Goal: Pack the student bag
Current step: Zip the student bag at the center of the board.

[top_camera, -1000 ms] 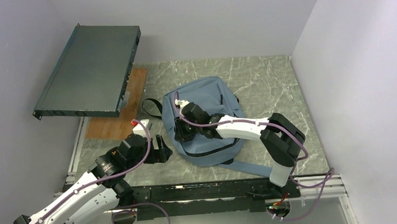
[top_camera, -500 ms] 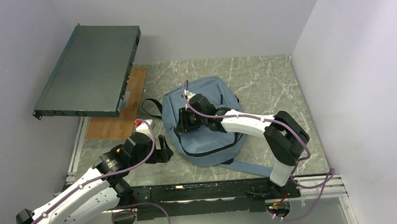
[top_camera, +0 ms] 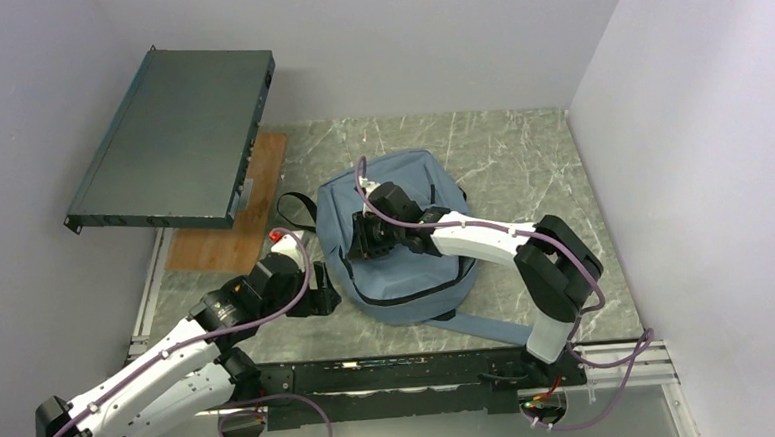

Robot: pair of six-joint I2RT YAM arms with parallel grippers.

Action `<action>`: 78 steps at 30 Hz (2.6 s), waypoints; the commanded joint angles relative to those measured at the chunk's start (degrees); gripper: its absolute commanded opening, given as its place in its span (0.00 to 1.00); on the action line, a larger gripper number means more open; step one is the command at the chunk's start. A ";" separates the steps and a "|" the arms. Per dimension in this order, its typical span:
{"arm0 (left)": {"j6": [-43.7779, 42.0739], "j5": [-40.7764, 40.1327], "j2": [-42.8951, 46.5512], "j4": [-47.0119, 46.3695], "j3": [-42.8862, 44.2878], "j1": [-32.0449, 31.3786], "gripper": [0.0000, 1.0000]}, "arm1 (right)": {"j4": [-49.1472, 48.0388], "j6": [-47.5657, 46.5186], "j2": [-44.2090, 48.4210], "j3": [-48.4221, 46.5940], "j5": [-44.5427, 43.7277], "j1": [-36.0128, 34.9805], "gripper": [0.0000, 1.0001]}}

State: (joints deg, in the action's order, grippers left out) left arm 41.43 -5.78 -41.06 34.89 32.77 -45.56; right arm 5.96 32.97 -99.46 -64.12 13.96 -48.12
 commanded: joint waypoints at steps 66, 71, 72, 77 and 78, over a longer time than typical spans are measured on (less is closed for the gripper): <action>18.69 1.15 -27.88 -16.14 6.73 10.15 0.65 | -26.20 -4.76 14.80 19.02 14.78 -5.33 0.00; 14.78 1.75 -31.96 -17.92 8.24 10.14 0.49 | -22.79 -5.91 15.47 17.89 12.97 -6.91 0.00; 13.94 1.30 -32.32 -18.28 8.57 10.14 0.42 | -21.74 -6.31 15.36 17.09 12.55 -7.43 0.00; 9.38 -0.39 -32.54 -18.67 9.04 11.38 0.15 | -19.40 -5.89 16.18 16.85 6.68 -10.07 0.00; 8.70 -0.21 -32.18 -19.02 8.86 11.98 0.10 | -19.44 -5.28 16.54 17.10 5.33 -10.53 0.00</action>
State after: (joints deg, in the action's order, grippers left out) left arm 55.59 -4.16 -73.69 17.72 40.03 -35.48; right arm -15.25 27.64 -86.04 -45.32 23.77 -56.58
